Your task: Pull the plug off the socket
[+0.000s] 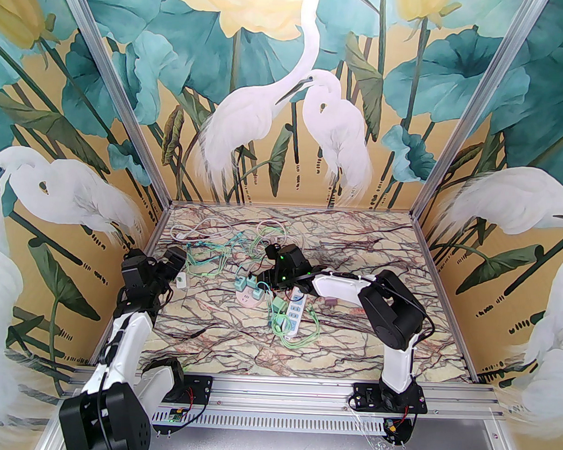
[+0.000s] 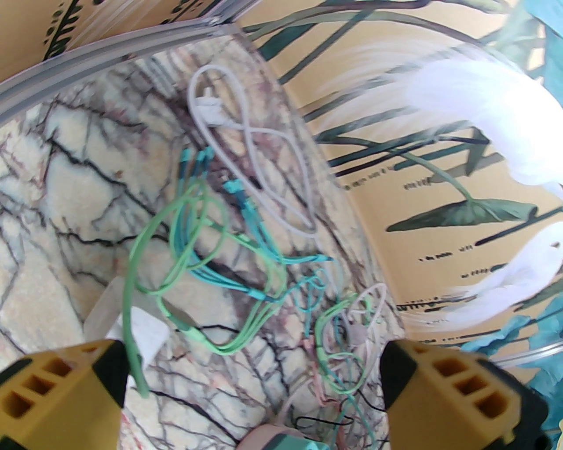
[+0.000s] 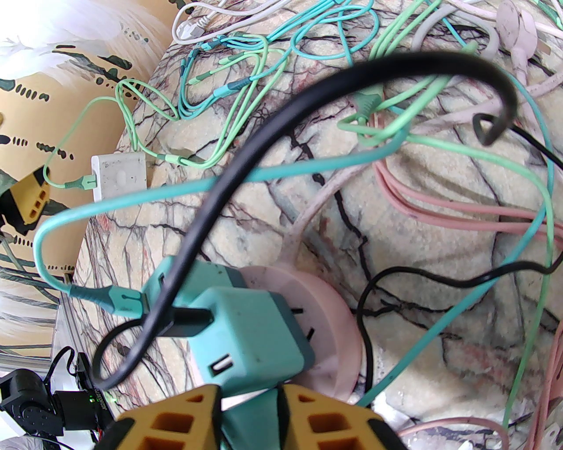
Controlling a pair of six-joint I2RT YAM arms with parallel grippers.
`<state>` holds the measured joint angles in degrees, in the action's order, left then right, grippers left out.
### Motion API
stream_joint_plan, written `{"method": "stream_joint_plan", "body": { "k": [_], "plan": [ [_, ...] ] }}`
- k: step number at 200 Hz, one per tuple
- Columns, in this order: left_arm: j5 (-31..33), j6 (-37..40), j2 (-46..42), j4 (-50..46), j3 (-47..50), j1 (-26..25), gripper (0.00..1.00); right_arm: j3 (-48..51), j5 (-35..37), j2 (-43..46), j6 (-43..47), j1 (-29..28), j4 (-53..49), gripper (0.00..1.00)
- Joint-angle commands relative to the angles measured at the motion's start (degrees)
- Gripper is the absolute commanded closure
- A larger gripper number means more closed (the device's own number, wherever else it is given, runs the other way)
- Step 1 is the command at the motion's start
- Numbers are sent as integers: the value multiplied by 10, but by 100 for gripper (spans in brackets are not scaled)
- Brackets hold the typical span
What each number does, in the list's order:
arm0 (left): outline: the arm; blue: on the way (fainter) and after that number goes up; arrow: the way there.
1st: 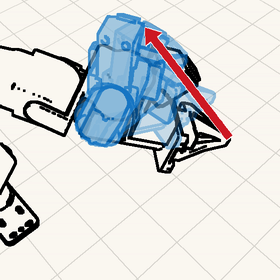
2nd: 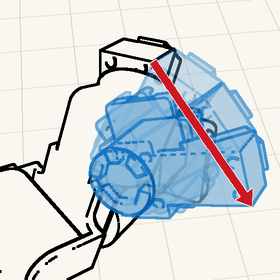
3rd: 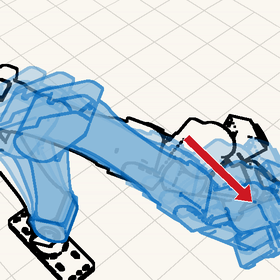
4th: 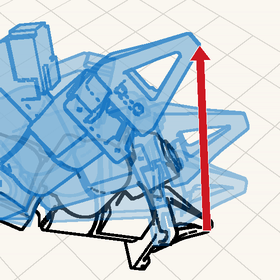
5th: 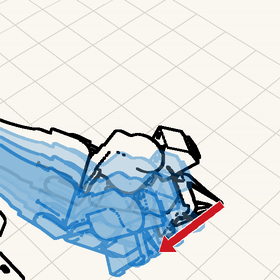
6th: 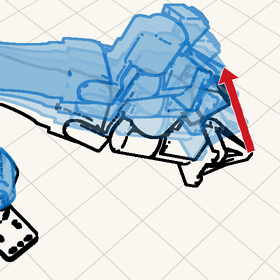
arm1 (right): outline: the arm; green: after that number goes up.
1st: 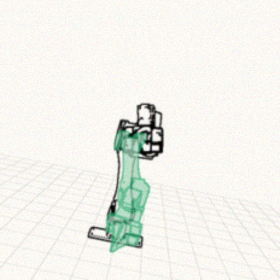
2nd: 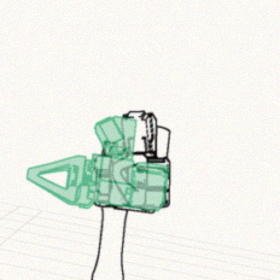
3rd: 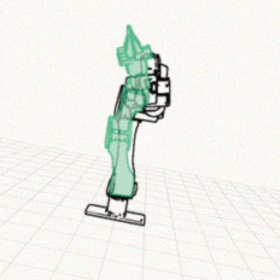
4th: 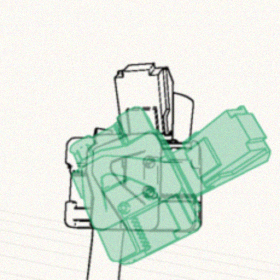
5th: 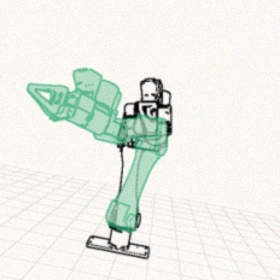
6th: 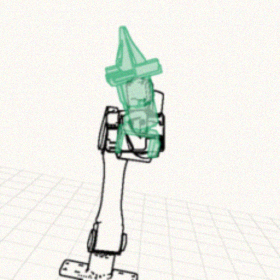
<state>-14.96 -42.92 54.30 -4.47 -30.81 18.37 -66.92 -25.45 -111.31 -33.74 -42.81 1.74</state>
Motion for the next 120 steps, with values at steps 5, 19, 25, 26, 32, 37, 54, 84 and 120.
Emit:
{"method": "stream_joint_plan", "body": {
  "k": [5,19,25,26,32,37,54,84,120],
  "plan": [
    [-12,1,8,-27,-9,-1,0,36,73,-37,15,3,-117,71],
    [46,14,19,-56,-15,0,0,37,72,-37,15,3,-117,71],
    [63,27,24,-55,-15,-1,0,37,72,-36,15,3,-117,71],
    [65,30,25,-54,-15,-1,0,37,72,-36,15,3,-117,71],
    [69,42,34,-42,-14,-1,1,38,72,-36,15,3,-117,71],
    [67,43,42,-33,-14,0,0,37,72,-35,15,3,-117,71],
    [-10,26,84,17,-18,-5,0,37,72,-36,16,3,-118,71],
    [0,49,127,32,-58,-107,0,34,72,-39,16,3,-119,71],
    [29,37,155,15,-73,-142,0,33,76,-37,17,3,-122,71]
  ]
}}
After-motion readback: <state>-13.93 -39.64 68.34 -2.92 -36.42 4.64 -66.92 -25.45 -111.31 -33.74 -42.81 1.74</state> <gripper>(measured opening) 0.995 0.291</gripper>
